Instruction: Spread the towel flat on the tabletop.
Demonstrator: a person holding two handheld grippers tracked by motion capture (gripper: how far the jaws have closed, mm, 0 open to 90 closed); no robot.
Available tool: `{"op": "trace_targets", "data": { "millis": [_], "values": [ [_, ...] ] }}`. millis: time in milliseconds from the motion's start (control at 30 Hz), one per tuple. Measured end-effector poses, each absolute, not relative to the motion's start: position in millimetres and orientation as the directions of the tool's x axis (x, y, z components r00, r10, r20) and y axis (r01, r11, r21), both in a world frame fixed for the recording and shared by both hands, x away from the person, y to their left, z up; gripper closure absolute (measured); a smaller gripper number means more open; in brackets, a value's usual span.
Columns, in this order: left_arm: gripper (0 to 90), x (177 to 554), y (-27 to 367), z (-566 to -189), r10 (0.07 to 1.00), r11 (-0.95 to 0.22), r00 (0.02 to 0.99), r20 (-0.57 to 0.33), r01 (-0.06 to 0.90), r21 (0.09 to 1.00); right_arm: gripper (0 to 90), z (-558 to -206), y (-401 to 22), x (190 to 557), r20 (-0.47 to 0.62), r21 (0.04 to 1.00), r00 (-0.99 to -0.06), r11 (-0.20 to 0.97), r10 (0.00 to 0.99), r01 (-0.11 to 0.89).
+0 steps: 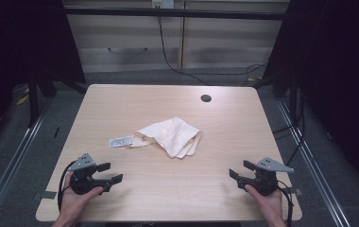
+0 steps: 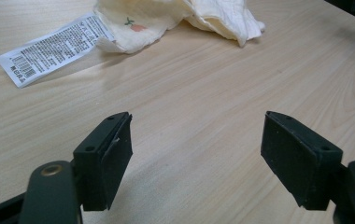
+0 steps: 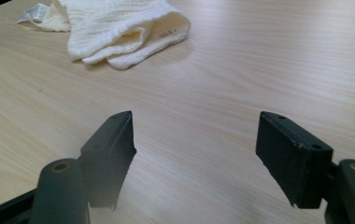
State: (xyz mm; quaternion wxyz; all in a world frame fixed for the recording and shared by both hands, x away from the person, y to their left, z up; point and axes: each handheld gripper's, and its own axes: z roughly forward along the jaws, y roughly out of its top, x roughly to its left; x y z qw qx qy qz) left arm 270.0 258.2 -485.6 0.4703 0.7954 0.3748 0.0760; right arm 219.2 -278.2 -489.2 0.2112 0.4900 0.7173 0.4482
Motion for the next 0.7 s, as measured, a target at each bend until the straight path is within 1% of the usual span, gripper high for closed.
{"op": "trace_targets", "data": {
  "millis": [100, 133, 367, 400, 433, 500, 533, 600, 700],
  "values": [
    [24.8, 270, 258, -486, 0.671, -0.28, 0.707, -0.225, 0.522, 0.805, 27.3, -488, -277, 220, 0.144, 0.855, -0.439, 0.113, 0.887, 0.507],
    [24.8, 271, 257, -487, 0.676, -0.285, 0.703, -0.223, 0.528, 0.8, 27.4, -486, -277, 220, 0.165, 0.853, -0.451, 0.103, 0.877, 0.511],
    [25.9, 274, 252, -488, 0.662, -0.317, 0.716, -0.221, 0.535, 0.783, 27.6, -486, -273, 226, 0.186, 0.836, -0.462, 0.107, 0.867, 0.538],
    [28.4, 274, 251, -488, 0.658, -0.317, 0.719, -0.225, 0.535, 0.783, 27.6, -484, -272, 227, 0.179, 0.835, -0.466, 0.117, 0.866, 0.538],
    [28.4, 274, 251, -488, 0.651, -0.317, 0.723, -0.232, 0.537, 0.782, 27.6, -484, -272, 227, 0.179, 0.835, -0.466, 0.117, 0.866, 0.538],
    [37.2, 272, 251, -487, 0.642, -0.3, 0.728, -0.24, 0.527, 0.795, 27.6, -478, -270, 231, 0.17, 0.829, -0.465, 0.128, 0.869, 0.544],
    [38.0, 272, 252, -487, 0.642, -0.295, 0.728, -0.241, 0.525, 0.798, 27.5, -478, -268, 233, 0.164, 0.824, -0.468, 0.14, 0.868, 0.548],
    [42.3, 271, 252, -486, 0.639, -0.296, 0.732, -0.237, 0.518, 0.803, 25.0, -478, -261, 238, 0.159, 0.813, -0.491, 0.169, 0.857, 0.557],
    [44.1, 269, 252, -485, 0.621, -0.309, 0.752, -0.221, 0.495, 0.812, 25.2, -477, -254, 241, 0.159, 0.811, -0.511, 0.184, 0.845, 0.556]
  ]
}}
